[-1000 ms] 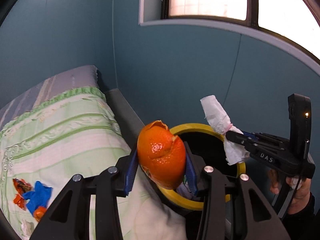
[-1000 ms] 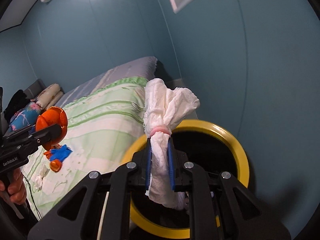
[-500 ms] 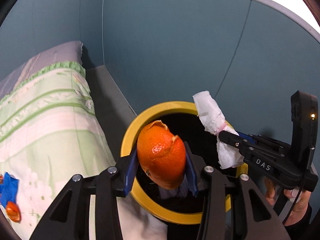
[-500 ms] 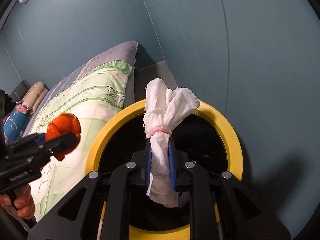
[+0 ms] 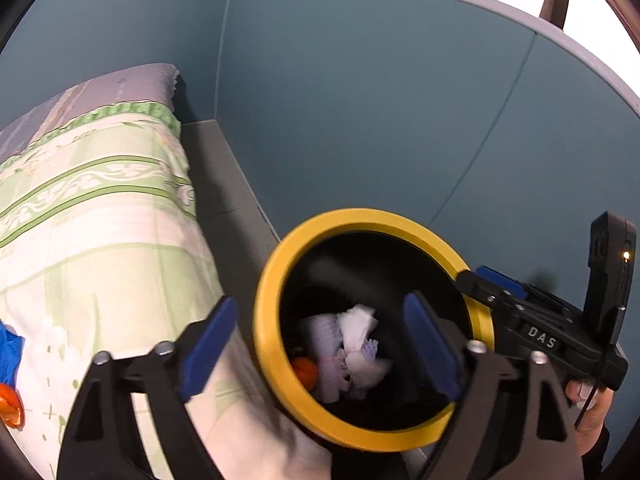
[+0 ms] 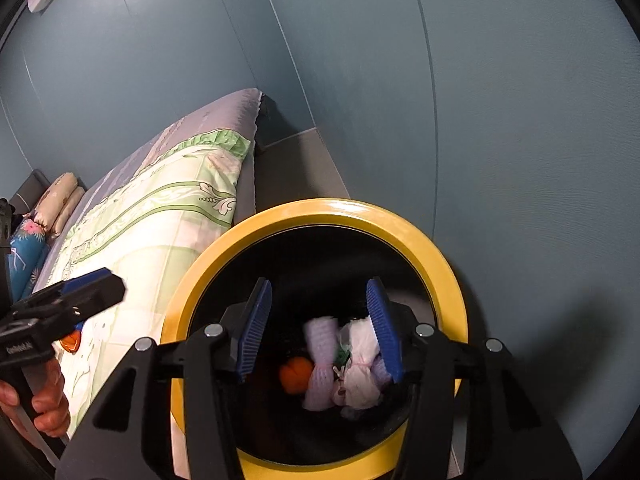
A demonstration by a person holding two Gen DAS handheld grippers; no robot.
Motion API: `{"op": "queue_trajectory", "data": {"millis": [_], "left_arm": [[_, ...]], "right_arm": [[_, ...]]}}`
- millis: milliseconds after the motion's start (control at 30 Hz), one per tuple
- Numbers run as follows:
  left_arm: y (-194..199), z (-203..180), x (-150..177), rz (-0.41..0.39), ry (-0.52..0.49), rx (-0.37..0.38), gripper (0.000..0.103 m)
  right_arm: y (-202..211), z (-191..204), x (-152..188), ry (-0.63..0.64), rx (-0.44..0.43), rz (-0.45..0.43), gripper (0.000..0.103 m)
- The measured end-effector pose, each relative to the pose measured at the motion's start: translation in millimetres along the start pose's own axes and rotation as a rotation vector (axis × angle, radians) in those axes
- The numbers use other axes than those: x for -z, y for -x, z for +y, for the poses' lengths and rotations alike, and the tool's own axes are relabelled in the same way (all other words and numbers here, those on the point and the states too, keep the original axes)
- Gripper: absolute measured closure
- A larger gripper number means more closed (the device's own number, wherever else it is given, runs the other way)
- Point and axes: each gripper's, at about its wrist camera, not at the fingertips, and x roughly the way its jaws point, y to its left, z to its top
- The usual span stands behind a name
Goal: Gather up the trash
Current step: 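Open the left tool to drop the peel while the right tool releases the tissue, then move both open tools back to the remaining pile on the bed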
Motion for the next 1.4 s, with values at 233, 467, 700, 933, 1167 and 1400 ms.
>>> {"op": "queue_trajectory", "data": {"millis": [233,467,700,933,1167,1400], "left_arm": [[27,41,6,-0.035,0.048,-0.094,0.008],[71,96,19,-0.073,0.117,-0.17,0.008],[133,158,42,-0.127,0.193,-0.268,0.008],[195,222,82,-0.161,0.281,-0.407,0.008],[239,283,134,-0.155,0.393,-0.517,0.008],[245,327,183,-0.094,0.474,-0.55,0.008]], "right_arm": [[8,19,0,0.05,0.034,-0.049,0.033],[16,55,-2,0.115,-0.011,-0.082,0.014],[23,116,-3,0.205,-0.157,-0.102,0.008],[27,201,3,0.353,-0.292,-0.108,0.008],[7,294,30,0.517,-0.401,-0.049,0.008],[-29,363,67,0.624,-0.457,0.054,0.008]]}}
